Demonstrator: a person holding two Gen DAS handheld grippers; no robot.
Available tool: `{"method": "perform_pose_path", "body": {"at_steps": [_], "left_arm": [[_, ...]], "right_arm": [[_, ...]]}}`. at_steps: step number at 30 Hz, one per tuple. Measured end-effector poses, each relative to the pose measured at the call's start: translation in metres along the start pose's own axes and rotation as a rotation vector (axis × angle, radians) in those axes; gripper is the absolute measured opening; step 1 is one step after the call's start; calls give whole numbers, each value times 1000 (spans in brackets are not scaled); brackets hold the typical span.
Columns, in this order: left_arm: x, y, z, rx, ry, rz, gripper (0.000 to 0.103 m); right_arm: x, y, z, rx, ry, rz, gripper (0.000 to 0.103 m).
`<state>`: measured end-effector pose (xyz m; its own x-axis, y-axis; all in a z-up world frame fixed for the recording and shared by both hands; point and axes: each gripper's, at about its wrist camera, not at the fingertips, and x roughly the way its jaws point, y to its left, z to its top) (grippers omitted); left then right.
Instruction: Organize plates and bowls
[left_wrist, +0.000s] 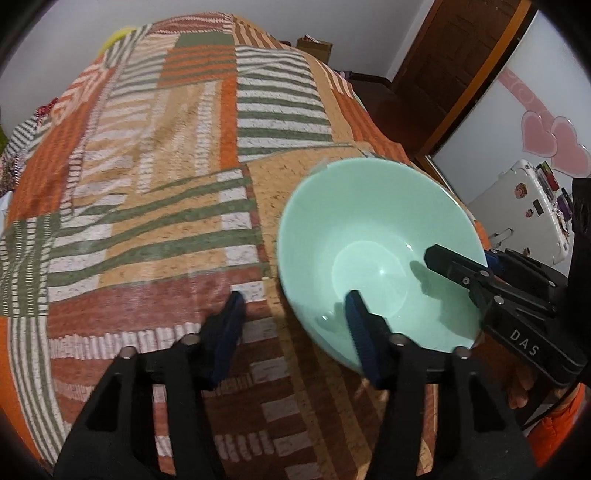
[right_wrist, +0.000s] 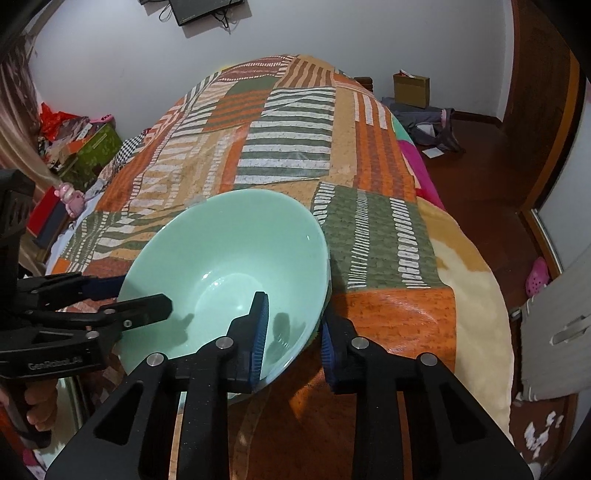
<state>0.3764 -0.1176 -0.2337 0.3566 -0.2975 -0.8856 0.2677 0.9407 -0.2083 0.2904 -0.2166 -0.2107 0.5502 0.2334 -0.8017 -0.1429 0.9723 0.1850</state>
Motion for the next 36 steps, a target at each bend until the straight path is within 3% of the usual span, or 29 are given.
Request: {"method": "perform_pose_path", "body": {"at_steps": [7, 19, 36], "left_arm": [[6, -10, 0, 25, -6, -21, 27], [-16, -19, -2, 27, -52, -6, 27], [-113, -22, -38, 19, -179, 17, 27]], "right_arm": [[-1, 1, 3, -12, -4, 2, 23], [-20, 8, 5, -24, -29, -14, 23], [-80, 59, -4, -72, -134, 18, 23]]}}
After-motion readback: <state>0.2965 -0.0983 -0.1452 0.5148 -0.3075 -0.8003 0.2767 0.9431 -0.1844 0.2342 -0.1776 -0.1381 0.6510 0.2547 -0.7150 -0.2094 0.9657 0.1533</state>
